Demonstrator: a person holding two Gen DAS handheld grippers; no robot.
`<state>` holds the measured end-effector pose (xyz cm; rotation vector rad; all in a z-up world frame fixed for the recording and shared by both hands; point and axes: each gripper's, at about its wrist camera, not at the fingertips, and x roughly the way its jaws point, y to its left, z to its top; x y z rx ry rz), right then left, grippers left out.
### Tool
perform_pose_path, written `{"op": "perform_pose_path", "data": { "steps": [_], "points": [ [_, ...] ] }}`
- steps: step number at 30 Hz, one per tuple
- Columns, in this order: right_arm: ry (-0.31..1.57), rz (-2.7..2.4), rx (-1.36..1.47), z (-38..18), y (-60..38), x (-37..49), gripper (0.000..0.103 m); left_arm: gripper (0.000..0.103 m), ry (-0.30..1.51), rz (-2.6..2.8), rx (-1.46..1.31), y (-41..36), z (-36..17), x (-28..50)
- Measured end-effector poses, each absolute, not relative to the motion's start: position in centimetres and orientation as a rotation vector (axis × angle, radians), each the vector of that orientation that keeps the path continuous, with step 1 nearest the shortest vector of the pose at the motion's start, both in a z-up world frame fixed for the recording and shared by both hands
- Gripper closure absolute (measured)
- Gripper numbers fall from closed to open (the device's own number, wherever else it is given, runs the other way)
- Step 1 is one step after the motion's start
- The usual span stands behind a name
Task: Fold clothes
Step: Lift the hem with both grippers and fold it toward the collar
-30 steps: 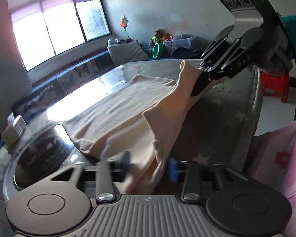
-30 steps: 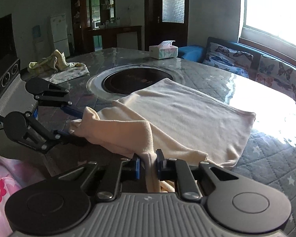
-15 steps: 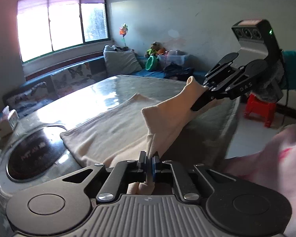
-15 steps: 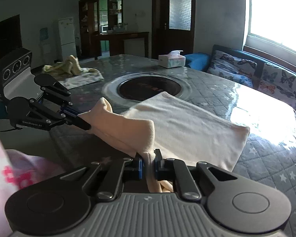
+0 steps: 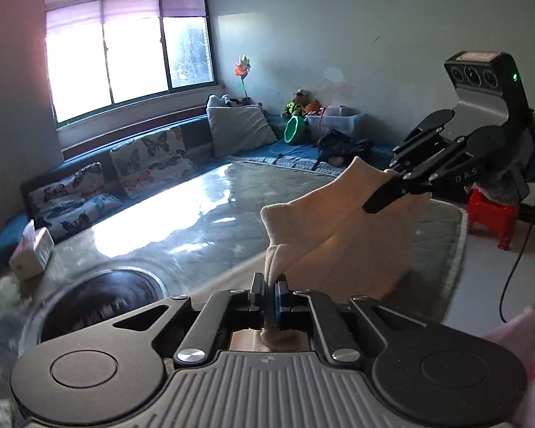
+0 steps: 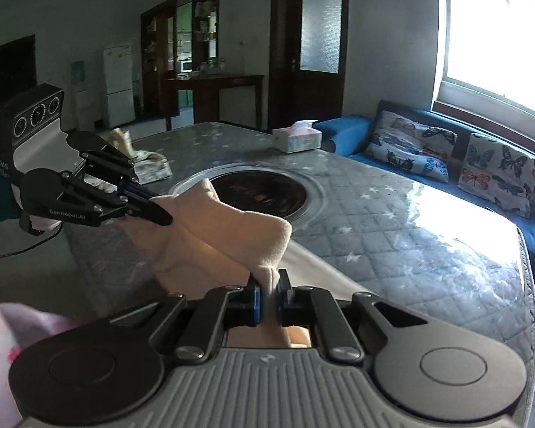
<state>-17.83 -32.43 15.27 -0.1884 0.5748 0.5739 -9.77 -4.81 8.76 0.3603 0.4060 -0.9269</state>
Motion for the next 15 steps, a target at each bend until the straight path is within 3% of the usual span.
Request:
{"op": "perform_pose_path", "data": {
  "steps": [10, 15],
  "points": [
    [0.615, 0.498, -0.178, 13.0, -33.7, -7.8, 0.096, 0.097, 0.476, -0.862, 0.374, -9.3, 6.3, 0.4],
    [0.652, 0.441, -0.136, 8.9, -34.0, -3.4, 0.094, 0.096, 0.546, -0.776, 0.331, -11.1, 3.4, 4.7]
  ]
}}
